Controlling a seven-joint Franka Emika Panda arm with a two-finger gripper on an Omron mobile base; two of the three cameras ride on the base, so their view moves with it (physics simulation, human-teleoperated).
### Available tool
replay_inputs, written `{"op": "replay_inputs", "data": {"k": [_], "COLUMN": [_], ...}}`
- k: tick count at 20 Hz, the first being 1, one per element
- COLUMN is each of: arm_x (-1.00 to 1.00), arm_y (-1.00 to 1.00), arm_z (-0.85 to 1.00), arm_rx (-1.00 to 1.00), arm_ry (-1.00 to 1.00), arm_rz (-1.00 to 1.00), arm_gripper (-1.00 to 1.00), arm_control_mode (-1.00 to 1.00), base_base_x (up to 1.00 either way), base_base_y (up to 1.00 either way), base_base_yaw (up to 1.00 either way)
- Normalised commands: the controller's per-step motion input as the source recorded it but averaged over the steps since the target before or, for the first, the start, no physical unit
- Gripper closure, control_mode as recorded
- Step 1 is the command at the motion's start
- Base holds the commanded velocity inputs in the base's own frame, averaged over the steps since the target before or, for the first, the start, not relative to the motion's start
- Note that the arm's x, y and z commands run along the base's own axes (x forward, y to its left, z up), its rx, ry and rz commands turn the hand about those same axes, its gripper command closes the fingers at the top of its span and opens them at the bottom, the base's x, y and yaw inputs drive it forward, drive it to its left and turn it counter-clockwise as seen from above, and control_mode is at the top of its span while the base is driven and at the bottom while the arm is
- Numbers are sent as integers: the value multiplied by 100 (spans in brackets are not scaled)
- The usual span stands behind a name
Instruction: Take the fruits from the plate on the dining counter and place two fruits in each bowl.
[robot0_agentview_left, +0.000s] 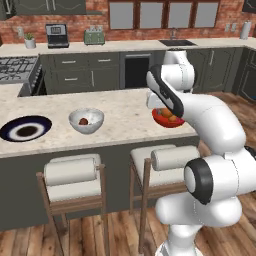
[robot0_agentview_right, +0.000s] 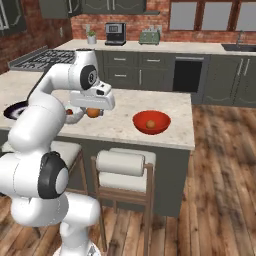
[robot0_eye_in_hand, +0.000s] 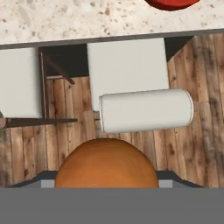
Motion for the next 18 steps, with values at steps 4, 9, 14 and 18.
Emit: {"op": "replay_inputs", "data": {"k": [4, 9, 14, 18], "arm_x": [0, 0, 0, 0], "arm_y": [0, 0, 0, 0], "arm_z": [0, 0, 0, 0], "arm_rx": [0, 0, 0, 0], "arm_ry": [0, 0, 0, 0], "arm_rz": [0, 0, 0, 0], "arm_gripper": [100, 100, 100, 100], "arm_control_mode": [100, 100, 100, 100], "base_base_x": [28, 43, 54, 57], "base_base_y": [-89, -56, -27, 0], "base_base_yaw": [-3, -9, -5, 9]}}
